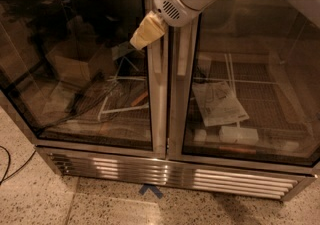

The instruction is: Place blue chip bag into bottom drawer

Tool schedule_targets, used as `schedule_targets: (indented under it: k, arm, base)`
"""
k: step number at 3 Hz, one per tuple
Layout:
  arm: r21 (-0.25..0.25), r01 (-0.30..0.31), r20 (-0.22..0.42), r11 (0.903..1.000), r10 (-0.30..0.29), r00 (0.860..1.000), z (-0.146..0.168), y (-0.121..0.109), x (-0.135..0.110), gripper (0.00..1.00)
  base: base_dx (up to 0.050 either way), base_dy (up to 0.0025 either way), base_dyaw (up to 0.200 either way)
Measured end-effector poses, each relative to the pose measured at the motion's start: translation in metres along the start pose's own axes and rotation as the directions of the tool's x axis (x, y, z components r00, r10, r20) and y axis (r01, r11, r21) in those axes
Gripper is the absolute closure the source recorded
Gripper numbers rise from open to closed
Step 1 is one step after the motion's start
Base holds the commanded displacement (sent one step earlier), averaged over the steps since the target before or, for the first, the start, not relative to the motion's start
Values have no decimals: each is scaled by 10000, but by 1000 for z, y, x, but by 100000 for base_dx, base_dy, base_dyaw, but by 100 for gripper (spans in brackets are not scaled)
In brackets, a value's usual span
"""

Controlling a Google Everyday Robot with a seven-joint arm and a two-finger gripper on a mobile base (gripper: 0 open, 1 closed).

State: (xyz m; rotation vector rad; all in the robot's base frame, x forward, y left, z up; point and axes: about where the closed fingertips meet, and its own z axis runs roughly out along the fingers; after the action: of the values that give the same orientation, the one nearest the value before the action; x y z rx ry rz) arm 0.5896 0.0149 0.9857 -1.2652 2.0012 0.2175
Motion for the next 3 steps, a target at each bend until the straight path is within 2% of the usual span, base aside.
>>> schedule_targets:
  k: [3]
  arm:
    - [74, 76, 204, 9999, -77, 9998, -1, -2, -3, 34]
  base:
    - [0, 0, 0]
